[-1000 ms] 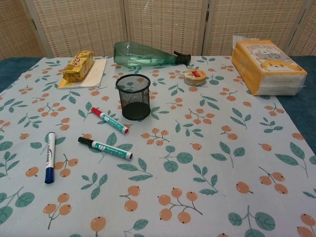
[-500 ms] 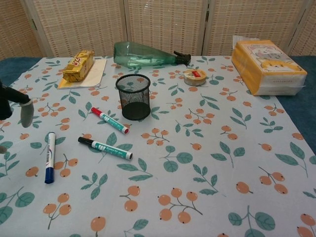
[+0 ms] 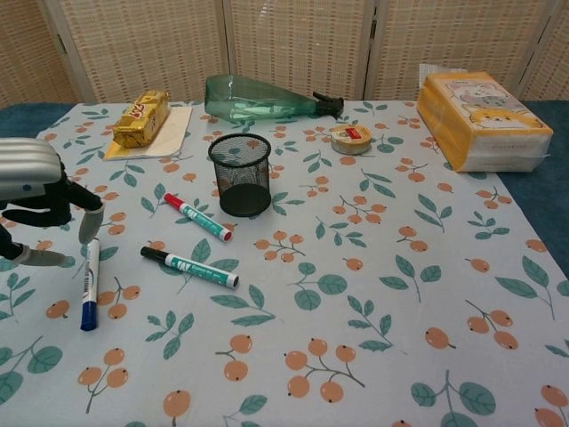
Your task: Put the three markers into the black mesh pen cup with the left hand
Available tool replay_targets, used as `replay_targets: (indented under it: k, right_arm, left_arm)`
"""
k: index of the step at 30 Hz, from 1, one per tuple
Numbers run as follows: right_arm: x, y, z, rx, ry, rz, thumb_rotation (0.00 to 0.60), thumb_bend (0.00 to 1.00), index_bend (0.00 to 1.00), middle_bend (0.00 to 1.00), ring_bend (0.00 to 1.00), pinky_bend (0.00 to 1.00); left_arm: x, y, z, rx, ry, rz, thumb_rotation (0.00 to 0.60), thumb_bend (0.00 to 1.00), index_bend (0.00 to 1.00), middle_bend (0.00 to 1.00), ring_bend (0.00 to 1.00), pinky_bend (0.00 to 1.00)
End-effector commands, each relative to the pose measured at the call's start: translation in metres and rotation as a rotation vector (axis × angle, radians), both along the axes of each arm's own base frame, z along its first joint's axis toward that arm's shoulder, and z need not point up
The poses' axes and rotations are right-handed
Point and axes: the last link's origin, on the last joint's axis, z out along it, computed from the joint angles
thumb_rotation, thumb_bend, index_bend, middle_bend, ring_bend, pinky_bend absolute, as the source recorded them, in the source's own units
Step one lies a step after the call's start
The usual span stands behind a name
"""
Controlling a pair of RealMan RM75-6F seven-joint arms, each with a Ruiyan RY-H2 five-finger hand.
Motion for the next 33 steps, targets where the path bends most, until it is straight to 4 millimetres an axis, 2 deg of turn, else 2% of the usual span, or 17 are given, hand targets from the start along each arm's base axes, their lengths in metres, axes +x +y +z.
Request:
replay_targets:
  k: [1, 8, 13, 20, 33]
  right_arm:
    - [0.000, 0.001, 0.001, -0.002, -0.002, 0.002, 0.600, 0.20, 0.05, 0.05, 0.03, 0.00]
    - [0.000, 0.002, 0.003, -0.007, -0.004, 0.008, 0.600, 0.20, 0.05, 0.05, 0.03, 0.00]
    - [-0.001, 0.003, 0.004, -0.004, -0.009, 0.008, 0.600, 0.20, 0.05, 0.05, 0.03, 0.00]
    - [-0.001, 0.004, 0.005, -0.012, -0.009, 0.009, 0.600, 0.20, 0.05, 0.05, 0.03, 0.00]
    - [0.002, 0.012, 0.012, -0.018, -0.030, 0.035, 0.600, 0.20, 0.05, 0.05, 0.03, 0.00]
  left_arm:
    - [0.000, 0.000, -0.001, 0.004, 0.007, -0.004, 0.600, 0.32, 0.55, 1.00, 1.00, 1.00]
    - [-0.001, 0.004, -0.009, -0.004, 0.043, -0.028, 0.600, 0.34, 0.57, 1.00, 1.00, 1.00]
    - [-0.009, 0.009, -0.018, -0.012, 0.095, -0.050, 0.600, 0.34, 0.57, 1.00, 1.00, 1.00]
    - [-0.015, 0.017, -0.029, -0.022, 0.174, -0.109, 0.600, 0.34, 0.53, 1.00, 1.00, 1.00]
    - [0.000, 0.021, -0.038, -0.024, 0.308, -0.212, 0.600, 0.34, 0.53, 1.00, 1.00, 1.00]
